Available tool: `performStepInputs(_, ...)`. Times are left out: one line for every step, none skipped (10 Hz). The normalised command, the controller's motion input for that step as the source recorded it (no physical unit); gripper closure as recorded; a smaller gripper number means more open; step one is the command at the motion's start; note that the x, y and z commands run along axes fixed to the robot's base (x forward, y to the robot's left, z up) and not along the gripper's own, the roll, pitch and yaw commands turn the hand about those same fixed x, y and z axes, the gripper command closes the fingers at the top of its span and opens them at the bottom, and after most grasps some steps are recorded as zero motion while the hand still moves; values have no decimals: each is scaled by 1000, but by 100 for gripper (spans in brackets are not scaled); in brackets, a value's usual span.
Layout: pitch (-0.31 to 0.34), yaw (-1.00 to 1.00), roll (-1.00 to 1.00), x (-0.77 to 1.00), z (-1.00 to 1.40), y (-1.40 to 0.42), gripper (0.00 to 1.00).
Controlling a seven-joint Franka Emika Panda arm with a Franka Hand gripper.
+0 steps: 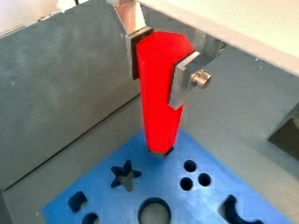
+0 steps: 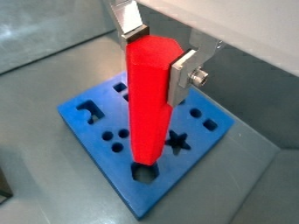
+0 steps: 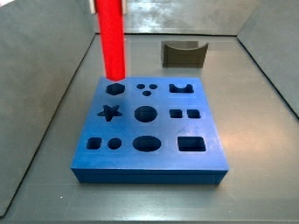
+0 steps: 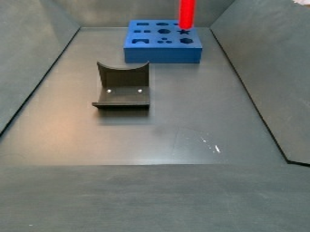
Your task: Insert the hexagon object.
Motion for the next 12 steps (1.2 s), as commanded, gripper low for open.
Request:
performStepInputs(0,-86,0,-71,-509,54,100)
performStepInputs(0,-54,0,-29,-454,43,100)
performStepInputs(0,-77,-81,-6,-449,54,100)
performStepInputs(0,-83,-87,-26,-406,109,100)
performStepInputs(0,-71,-40,-34,-354,169,100)
performStepInputs(0,-40,0,-23,-314,163,100)
performStepInputs(0,-3,0,0,-403,103,100)
performStepInputs(0,-40,0,106,-569,3,100)
performStepInputs(-41,-120,61,80,-686,0,100)
performStepInputs(0,-114,190,131,-663,0,100)
performStepInputs(50,-97,314,123,-477,-3,100)
performStepInputs(20,-46,317,74,-617,-6,100)
